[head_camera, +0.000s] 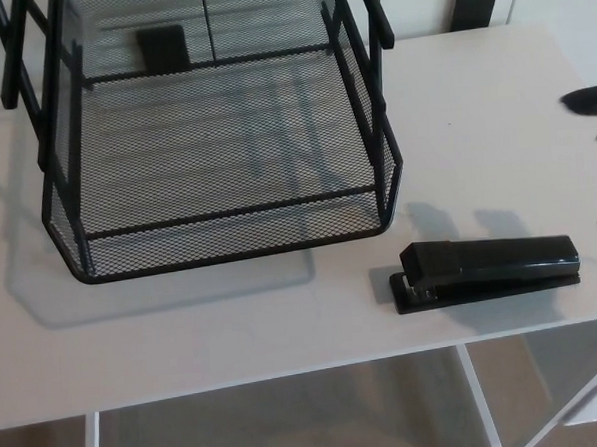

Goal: The robot walks towards a desk on which a file tray is kept in the middle and a stapler is kept to its right. The robot lifts the stapler using its right hand and places it on the file tray.

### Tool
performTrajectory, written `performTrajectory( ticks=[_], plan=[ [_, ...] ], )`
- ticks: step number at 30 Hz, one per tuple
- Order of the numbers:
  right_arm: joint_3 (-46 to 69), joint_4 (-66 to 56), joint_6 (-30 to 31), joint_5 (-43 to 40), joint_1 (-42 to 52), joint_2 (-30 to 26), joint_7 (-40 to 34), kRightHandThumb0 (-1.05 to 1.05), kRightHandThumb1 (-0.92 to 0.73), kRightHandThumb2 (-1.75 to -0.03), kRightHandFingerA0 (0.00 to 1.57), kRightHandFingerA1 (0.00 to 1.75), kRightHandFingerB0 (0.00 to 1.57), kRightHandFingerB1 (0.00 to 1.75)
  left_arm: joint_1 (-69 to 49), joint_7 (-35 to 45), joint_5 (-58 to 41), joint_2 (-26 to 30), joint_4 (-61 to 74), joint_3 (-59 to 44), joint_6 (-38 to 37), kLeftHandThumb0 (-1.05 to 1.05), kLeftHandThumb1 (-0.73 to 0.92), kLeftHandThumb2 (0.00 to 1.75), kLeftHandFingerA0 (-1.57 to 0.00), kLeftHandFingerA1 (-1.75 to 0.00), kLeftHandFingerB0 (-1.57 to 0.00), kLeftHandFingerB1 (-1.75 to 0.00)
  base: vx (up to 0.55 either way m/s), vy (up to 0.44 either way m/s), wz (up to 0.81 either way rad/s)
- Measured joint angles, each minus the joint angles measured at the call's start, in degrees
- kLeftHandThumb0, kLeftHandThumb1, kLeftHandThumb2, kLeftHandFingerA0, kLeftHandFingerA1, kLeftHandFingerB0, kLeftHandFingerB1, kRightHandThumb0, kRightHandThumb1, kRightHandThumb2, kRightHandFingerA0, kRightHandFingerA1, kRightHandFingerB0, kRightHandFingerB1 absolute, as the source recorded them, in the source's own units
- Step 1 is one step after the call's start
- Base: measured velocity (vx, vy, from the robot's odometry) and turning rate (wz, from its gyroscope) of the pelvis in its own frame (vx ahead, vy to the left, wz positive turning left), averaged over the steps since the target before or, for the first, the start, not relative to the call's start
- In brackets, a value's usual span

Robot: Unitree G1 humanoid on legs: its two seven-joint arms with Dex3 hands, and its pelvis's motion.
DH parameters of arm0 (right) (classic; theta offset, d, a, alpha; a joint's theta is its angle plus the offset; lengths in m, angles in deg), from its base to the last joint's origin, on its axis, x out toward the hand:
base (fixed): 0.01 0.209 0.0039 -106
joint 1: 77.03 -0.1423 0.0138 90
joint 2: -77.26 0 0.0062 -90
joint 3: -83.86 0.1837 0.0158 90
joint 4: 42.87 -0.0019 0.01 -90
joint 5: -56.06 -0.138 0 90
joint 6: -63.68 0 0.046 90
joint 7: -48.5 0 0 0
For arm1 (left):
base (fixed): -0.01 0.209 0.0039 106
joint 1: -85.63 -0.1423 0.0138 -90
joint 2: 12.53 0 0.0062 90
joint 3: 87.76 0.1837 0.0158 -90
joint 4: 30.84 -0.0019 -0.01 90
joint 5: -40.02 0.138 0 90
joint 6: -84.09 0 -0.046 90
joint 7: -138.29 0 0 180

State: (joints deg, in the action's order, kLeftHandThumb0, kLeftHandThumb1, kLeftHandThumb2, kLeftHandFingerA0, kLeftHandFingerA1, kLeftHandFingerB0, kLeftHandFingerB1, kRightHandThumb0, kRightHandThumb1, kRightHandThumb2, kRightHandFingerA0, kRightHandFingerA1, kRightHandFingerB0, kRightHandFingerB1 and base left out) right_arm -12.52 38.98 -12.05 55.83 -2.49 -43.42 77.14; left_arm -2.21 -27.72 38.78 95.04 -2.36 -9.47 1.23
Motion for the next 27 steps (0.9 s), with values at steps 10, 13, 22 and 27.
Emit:
performTrajectory(
  ticks=[10,13,22,27],
  plan=[
    [-10.2,4.6,1.9,7.0,-5.4,3.9,1.0,-0.58,-0.41,-0.83,0.03,0.44,0.03,0.35,-0.1,-0.1,0.2,-0.2,0.0,1.0,0.2,-1.04,0.74,1.27,-0.3,-0.88,-0.1,-0.74,0.0,0.0,0.0],
    [-11.7,6.0,1.7,8.7,-5.7,5.2,1.0,-0.57,-0.59,-0.6,0.08,0.36,0.12,0.24,-0.4,-0.1,0.1,-0.3,0.7,0.8,0.3,-1.05,0.77,1.3,-0.32,-0.87,-0.09,-0.72,0.0,0.0,0.0],
    [-15.2,9.8,0.5,13.1,-6.8,9.7,0.8,-0.35,-0.45,-0.99,0.02,0.53,0.0,0.49,-0.2,-0.3,0.2,-0.4,-0.2,1.7,0.2,-0.98,0.92,0.98,-0.33,-1.2,-0.22,-1.17,0.0,0.0,0.0],
    [-16.5,9.5,0.1,15.2,-6.9,12.4,0.8,-0.34,-0.48,-1.0,0.02,0.52,0.0,0.49,-0.6,-0.3,0.4,-0.4,0.4,2.1,0.2,-1.05,0.78,1.32,-0.27,-0.87,-0.07,-0.69,0.0,0.0,0.0]
  ],
)
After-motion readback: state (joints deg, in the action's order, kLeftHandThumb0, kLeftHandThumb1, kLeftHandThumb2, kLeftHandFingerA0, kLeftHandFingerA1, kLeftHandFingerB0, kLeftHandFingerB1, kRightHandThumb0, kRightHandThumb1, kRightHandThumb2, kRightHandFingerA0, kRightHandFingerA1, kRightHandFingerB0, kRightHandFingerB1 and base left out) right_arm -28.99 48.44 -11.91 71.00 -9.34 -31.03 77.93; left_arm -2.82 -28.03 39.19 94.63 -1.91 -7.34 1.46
